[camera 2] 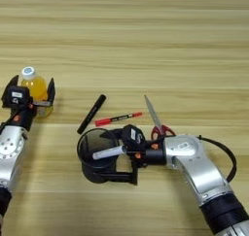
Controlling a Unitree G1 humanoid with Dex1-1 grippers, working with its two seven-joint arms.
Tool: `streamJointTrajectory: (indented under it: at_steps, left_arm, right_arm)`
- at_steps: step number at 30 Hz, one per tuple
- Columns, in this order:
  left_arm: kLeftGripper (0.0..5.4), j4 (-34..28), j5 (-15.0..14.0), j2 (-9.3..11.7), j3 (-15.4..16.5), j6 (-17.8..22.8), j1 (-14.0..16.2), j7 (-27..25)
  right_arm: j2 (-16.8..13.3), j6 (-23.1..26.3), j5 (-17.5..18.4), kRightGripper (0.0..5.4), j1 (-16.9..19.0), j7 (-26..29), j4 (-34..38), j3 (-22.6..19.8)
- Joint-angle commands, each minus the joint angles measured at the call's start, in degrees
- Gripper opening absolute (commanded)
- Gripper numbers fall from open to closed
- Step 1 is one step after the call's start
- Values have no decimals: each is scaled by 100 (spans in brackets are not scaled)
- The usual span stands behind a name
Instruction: Move the objects on the table
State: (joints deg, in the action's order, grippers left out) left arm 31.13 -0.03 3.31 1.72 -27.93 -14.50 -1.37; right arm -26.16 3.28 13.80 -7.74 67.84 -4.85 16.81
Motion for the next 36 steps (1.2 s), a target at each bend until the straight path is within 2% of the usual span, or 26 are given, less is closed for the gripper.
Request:
streamJointTrajectory:
  at_steps: [1, 8, 22, 31, 36]
  left_arm:
    - [540, 32, 81, 22, -11, -42, -30, 3]
    - [540, 34, 89, 14, -17, -42, -31, 13]
    - [540, 61, 84, 22, -9, -47, -48, 13]
    - [540, 89, 77, 43, 1, -55, -63, -2]
    - [540, 108, 76, 48, 5, -61, -75, -1]
  right_arm:
    - [-58, 64, -11, 539, -3, -35, 4, -18]
    - [-108, 82, 29, 539, 3, -14, 17, -69]
    - [-445, 75, 232, 539, 198, 98, 214, -325]
    - [-830, 153, 521, 539, 361, 228, 382, -780]
    - [-1152, 136, 627, 539, 379, 322, 296, -1148]
